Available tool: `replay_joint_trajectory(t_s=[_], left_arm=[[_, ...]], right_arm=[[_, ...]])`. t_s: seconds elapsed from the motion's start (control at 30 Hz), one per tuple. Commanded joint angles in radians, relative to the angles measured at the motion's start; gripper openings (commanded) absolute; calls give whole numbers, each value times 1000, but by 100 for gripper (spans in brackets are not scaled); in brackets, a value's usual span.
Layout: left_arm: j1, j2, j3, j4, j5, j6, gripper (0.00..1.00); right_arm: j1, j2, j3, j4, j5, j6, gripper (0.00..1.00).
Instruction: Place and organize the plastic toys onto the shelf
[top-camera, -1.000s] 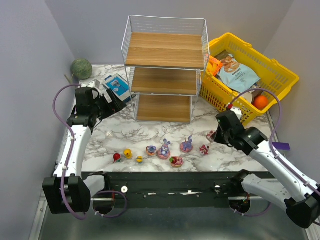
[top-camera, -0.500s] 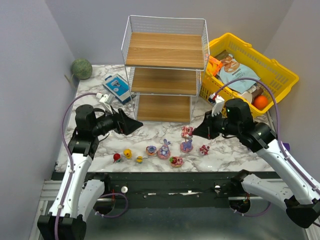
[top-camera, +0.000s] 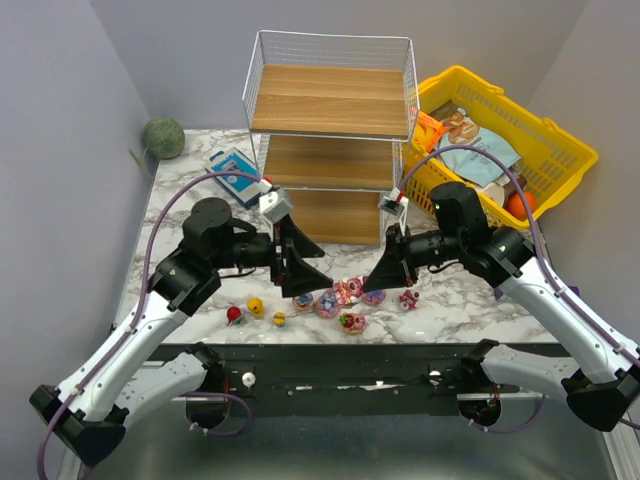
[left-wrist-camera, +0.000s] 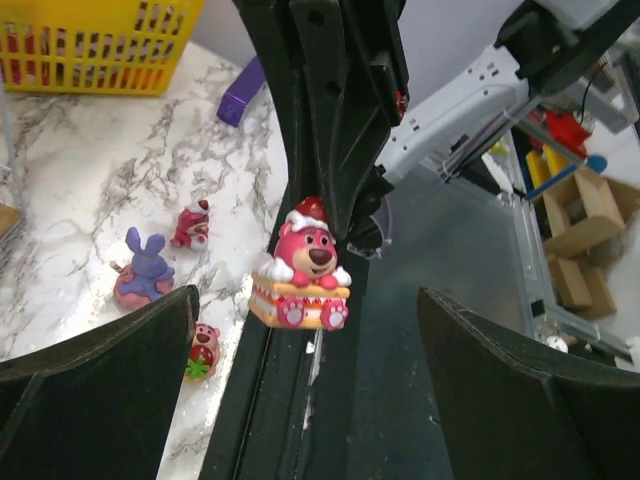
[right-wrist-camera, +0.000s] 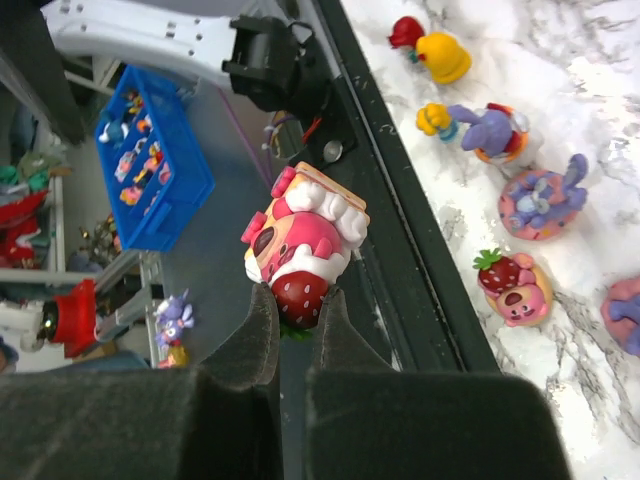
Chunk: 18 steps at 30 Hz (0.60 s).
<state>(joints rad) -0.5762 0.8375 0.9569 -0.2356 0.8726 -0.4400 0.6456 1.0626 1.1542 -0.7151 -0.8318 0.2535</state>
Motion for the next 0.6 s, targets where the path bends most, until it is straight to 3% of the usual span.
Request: replay_joint_trajectory(t_s=[0.0, 0.27, 0.57], left_arm=[[-146, 84, 68, -155, -187, 154, 96], [-309, 216, 203, -338, -352, 297, 97], [-372, 279, 243, -407, -397, 369, 96]], right_arm=[[25, 4, 16, -49, -47, -16, 1], [32, 13, 13, -47, 31, 24, 1], [34, 11, 10, -78, 39, 27, 1]])
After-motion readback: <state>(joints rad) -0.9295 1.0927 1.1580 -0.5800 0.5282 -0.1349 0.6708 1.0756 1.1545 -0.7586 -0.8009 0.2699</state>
